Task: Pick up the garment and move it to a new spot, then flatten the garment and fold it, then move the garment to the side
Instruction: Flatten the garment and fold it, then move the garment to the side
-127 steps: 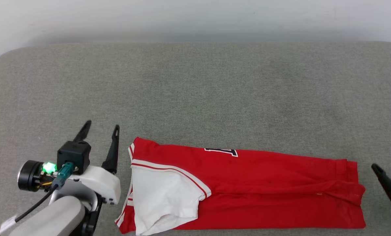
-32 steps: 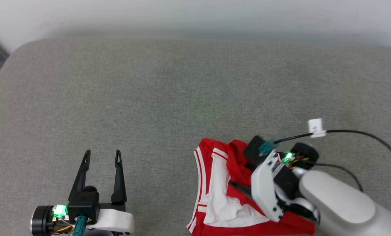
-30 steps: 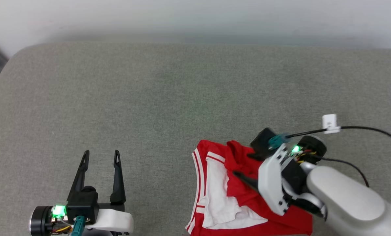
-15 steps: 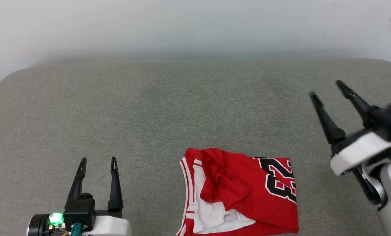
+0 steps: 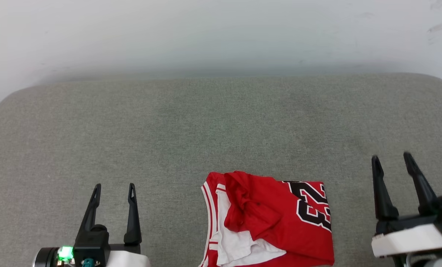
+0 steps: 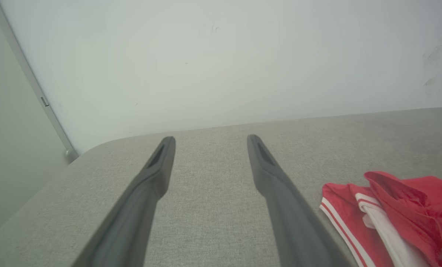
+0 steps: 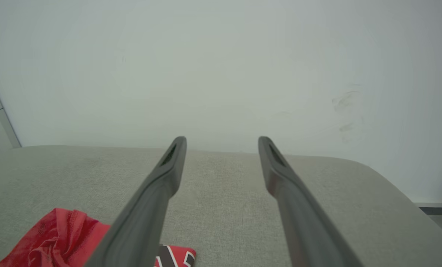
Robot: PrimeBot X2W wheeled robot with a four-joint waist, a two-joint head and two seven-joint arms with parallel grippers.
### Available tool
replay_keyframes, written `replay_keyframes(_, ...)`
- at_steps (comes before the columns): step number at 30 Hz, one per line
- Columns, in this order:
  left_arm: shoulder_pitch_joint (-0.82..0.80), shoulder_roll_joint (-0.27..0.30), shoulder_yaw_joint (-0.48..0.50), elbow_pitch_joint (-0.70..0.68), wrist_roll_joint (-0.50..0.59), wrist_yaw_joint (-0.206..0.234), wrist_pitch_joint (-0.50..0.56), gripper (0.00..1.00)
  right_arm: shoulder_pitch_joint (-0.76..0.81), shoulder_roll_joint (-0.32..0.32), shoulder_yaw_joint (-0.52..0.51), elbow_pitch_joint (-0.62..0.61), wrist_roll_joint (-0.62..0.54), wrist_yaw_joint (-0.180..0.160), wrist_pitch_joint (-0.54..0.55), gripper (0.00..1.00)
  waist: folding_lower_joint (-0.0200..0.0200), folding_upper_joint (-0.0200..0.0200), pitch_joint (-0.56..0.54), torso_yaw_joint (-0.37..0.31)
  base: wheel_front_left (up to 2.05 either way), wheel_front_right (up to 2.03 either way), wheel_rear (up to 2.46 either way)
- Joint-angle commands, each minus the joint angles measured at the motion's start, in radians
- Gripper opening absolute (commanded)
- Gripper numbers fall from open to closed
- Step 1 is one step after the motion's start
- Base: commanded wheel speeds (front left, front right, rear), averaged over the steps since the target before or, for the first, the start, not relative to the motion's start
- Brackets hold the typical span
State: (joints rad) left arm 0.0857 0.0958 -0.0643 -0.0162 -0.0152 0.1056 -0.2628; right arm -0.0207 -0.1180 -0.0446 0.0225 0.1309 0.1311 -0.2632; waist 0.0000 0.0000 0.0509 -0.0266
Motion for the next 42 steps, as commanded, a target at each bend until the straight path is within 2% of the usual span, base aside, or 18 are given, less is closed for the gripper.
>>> replay_keyframes(1,0.013,0.0,-0.002,-0.003,-0.004,-0.005,-0.003,1.0,0.026,0.012,-0.011,-0.015,-0.007,-0.001,-0.001,1.0,0.0,0.0,-0.004,0.001,0.0,0.0,0.0)
replay_keyframes(7,0.032,-0.005,-0.004,0.002,-0.009,-0.015,-0.003,1.0,0.129,0.049,-0.048,-0.054,-0.009,-0.001,-0.001,1.0,0.0,0.0,-0.026,0.01,0.0,0.0,0.0)
replay_keyframes(13,0.051,-0.008,0.003,0.011,-0.011,-0.025,-0.003,1.0,0.186,0.063,-0.036,-0.067,-0.005,-0.001,-0.001,1.0,0.0,0.0,-0.044,0.015,0.0,0.0,0.0)
replay_keyframes(21,0.055,-0.011,0.013,0.02,-0.011,-0.03,-0.003,1.0,0.141,0.066,-0.026,-0.089,-0.017,-0.001,-0.001,1.0,0.0,0.0,-0.046,0.014,0.0,0.0,0.0)
replay_keyframes(25,0.052,-0.012,0.019,0.025,-0.011,-0.033,-0.003,1.0,0.046,0.018,-0.021,-0.117,-0.026,-0.001,-0.001,1.0,0.0,0.0,-0.041,0.006,0.0,0.0,0.0)
replay_keyframes(29,0.044,-0.015,0.02,0.025,-0.009,-0.035,-0.003,1.0,-0.093,-0.083,0.025,-0.103,-0.025,-0.001,0.028,1.0,0.0,0.0,-0.031,0.002,0.0,0.0,0.0)
replay_keyframes(33,0.027,-0.016,0.021,0.023,-0.005,-0.041,-0.003,1.0,-0.219,-0.209,0.117,-0.066,0.03,-0.001,0.218,1.0,0.0,0.0,-0.009,0.005,0.0,0.0,0.0)
replay_keyframes(38,0.008,-0.019,0.02,0.022,-0.005,-0.046,-0.003,1.0,-0.311,-0.348,0.237,-0.009,0.272,-0.001,0.606,1.0,0.0,0.0,0.02,0.009,0.0,0.0,0.0)
replay_keyframes(42,-0.007,-0.02,0.021,0.023,-0.005,-0.05,-0.003,1.0,-0.32,-0.422,0.274,0.025,0.476,-0.001,0.849,1.0,0.0,0.0,0.045,0.015,0.0,0.0,0.0)
